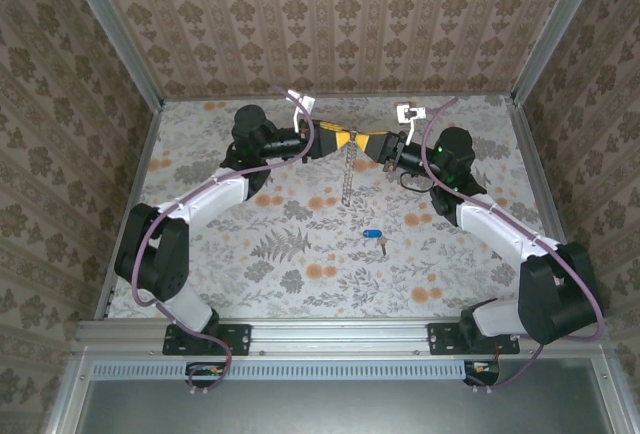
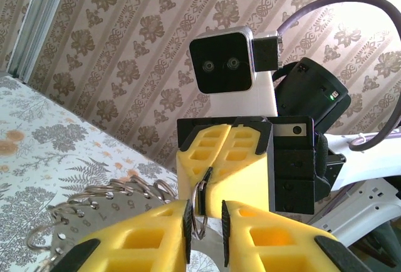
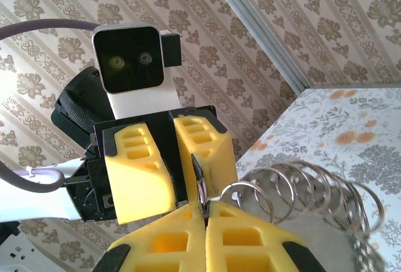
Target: Put the keys on the keyring
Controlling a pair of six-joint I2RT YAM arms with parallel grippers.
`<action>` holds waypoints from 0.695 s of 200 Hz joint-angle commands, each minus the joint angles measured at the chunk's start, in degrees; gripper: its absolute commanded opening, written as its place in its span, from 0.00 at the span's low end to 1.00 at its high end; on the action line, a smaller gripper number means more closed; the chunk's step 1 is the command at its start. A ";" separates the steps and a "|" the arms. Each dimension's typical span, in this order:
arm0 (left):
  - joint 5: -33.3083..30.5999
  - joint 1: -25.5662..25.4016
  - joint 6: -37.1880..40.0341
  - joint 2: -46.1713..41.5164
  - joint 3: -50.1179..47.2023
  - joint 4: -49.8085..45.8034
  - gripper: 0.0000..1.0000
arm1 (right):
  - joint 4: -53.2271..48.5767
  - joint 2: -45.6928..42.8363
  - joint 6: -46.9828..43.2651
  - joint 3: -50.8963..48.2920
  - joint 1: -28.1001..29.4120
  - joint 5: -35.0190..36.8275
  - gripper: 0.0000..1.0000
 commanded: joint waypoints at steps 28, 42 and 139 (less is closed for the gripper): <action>1.01 -0.36 -0.42 -1.26 0.19 2.44 0.23 | 1.28 0.16 -0.64 0.27 -0.34 1.23 0.00; 1.18 -0.69 -0.33 -0.78 0.66 2.21 0.24 | 1.28 0.18 -0.64 0.27 -0.38 1.15 0.00; 1.27 -1.59 -0.08 0.78 1.91 1.73 0.21 | 1.11 -0.22 -0.73 0.09 -0.37 1.10 0.00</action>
